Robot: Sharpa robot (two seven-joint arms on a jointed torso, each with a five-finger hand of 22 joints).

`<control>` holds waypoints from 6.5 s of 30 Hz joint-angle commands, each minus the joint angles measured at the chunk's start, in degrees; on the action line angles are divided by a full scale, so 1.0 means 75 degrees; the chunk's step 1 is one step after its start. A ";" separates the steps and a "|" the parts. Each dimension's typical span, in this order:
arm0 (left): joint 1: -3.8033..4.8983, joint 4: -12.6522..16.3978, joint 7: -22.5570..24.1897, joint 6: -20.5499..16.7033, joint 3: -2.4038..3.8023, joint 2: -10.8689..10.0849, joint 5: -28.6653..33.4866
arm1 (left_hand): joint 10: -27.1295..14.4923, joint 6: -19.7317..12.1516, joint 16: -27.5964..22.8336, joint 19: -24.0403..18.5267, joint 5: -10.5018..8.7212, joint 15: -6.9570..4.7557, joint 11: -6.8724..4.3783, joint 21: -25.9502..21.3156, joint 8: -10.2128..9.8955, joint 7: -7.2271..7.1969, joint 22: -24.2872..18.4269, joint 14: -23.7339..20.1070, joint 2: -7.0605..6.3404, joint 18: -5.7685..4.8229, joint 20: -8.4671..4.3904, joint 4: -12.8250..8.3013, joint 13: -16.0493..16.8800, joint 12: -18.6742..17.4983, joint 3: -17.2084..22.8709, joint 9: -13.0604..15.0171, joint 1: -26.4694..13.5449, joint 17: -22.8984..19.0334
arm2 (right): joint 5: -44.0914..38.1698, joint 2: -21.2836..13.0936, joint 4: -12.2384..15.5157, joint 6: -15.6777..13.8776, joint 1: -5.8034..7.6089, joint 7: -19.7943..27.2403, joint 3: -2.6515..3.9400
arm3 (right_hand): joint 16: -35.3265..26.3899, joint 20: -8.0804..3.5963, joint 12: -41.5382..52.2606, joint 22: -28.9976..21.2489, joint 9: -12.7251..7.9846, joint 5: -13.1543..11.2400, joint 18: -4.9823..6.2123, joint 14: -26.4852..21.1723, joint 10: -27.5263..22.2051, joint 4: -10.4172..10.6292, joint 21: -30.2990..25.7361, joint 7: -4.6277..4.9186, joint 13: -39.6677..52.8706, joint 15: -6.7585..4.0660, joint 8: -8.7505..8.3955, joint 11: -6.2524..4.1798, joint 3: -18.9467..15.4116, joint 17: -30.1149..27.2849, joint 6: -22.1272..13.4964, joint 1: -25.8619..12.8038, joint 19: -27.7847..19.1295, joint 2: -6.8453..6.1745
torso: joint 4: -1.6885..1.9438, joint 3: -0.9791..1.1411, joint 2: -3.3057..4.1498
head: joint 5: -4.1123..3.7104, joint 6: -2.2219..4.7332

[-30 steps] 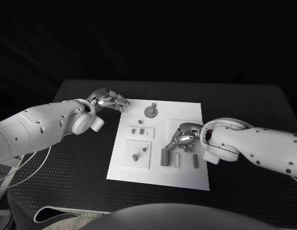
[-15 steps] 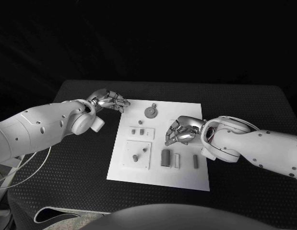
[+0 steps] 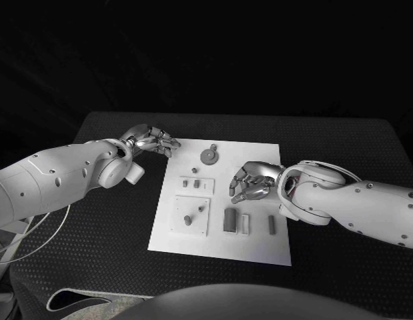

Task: Assemble the parts on the task board

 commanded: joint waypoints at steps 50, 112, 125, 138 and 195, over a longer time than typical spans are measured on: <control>0.0002 0.0103 0.0169 0.0082 -0.0003 -0.0123 0.0188 | -0.0045 -0.0043 -0.0041 -0.0019 0.0012 0.0045 -0.0001 0.0027 -0.0012 0.0007 -0.0016 0.0015 0.0041 0.0132 0.0005 0.0003 -0.0010 0.0008 -0.0021 -0.0006 -0.0089 0.0035 | -0.0252 -0.1247 0.0576 0.2775 0.0151 -0.2681 -0.0058 | 0.0311 -0.0166 0.1116 0.0139 0.0240 -0.0029 0.0061 0.0670 0.0842 0.1278 0.0099 -0.0225 0.0872 -0.0213 0.0326 -0.0241 -0.0281 0.0882 0.0621 -0.2275 0.0275 -0.0021 | -0.0002 -0.0003 0.0003 | -0.0327 0.0060; 0.0002 0.0113 0.0154 0.0111 -0.0007 -0.0166 0.0201 | -0.0041 -0.0049 -0.0055 -0.0018 0.0013 0.0042 -0.0005 0.0027 -0.0009 0.0006 -0.0022 0.0017 0.0052 0.0135 0.0002 -0.0006 -0.0010 0.0011 -0.0025 -0.0009 -0.0114 0.0059 | -0.2357 -0.0588 0.0513 0.2988 -0.0467 -0.2765 -0.0139 | 0.0162 -0.0084 0.0451 0.0129 0.0212 -0.0029 0.0061 0.0310 0.0381 0.0241 0.0079 -0.0125 0.0449 -0.0130 0.0152 -0.0143 0.0096 0.0395 0.0448 -0.1527 0.0130 -0.0423 | -0.0009 -0.0003 0.0004 | -0.0360 0.0001; 0.0002 0.0119 0.0150 0.0107 -0.0008 -0.0166 0.0200 | -0.0040 -0.0050 -0.0057 -0.0017 0.0013 0.0041 -0.0006 0.0028 -0.0008 0.0006 -0.0022 0.0019 0.0057 0.0136 0.0001 -0.0006 -0.0010 0.0012 -0.0024 -0.0009 -0.0115 0.0064 | -0.2028 -0.0585 0.0494 0.2785 -0.0478 -0.2785 -0.0140 | 0.0137 -0.0070 0.0285 0.0158 0.0121 -0.0026 0.0059 0.0224 0.0259 -0.0015 0.0092 -0.0029 0.0331 -0.0053 -0.0024 -0.0052 0.0109 0.0275 0.0182 -0.0622 0.0031 0.0559 | 0.0000 -0.0010 -0.0001 | -0.0381 0.0006; 0.0002 0.0114 0.0134 0.0119 -0.0008 -0.0157 0.0200 | -0.0039 -0.0051 -0.0059 -0.0016 0.0013 0.0041 -0.0006 0.0029 -0.0008 0.0006 -0.0023 0.0020 0.0063 0.0136 0.0001 -0.0006 -0.0010 0.0013 -0.0022 -0.0010 -0.0118 0.0069 | 0.0879 -0.0706 0.0423 0.1379 -0.0473 -0.2721 -0.0134 | 0.0171 -0.0025 0.0271 0.0169 0.0074 -0.0027 0.0061 0.0253 0.0277 -0.0026 0.0143 -0.0045 0.0313 -0.0038 -0.0007 -0.0065 -0.0060 0.0341 0.0273 -0.0586 -0.0039 0.1261 | 0.0001 -0.0012 0.0003 | -0.0362 0.0008; 0.0003 0.0143 0.0098 0.0131 -0.0011 -0.0175 0.0200 | -0.0036 -0.0051 -0.0072 -0.0016 0.0013 0.0040 -0.0008 0.0029 -0.0002 0.0005 -0.0026 0.0021 0.0052 0.0136 0.0001 -0.0011 -0.0010 0.0014 -0.0019 -0.0011 -0.0117 0.0091 | 0.3405 -0.0539 0.0564 0.0583 -0.0344 -0.2875 -0.0122 | 0.0168 -0.0030 0.0240 0.0150 0.0048 -0.0028 0.0061 0.0257 0.0305 -0.0021 0.0185 -0.0087 0.0277 -0.0086 0.0028 -0.0107 -0.0205 0.0299 0.0368 -0.0551 -0.0045 0.1157 | -0.0007 -0.0005 0.0005 | -0.0352 -0.0048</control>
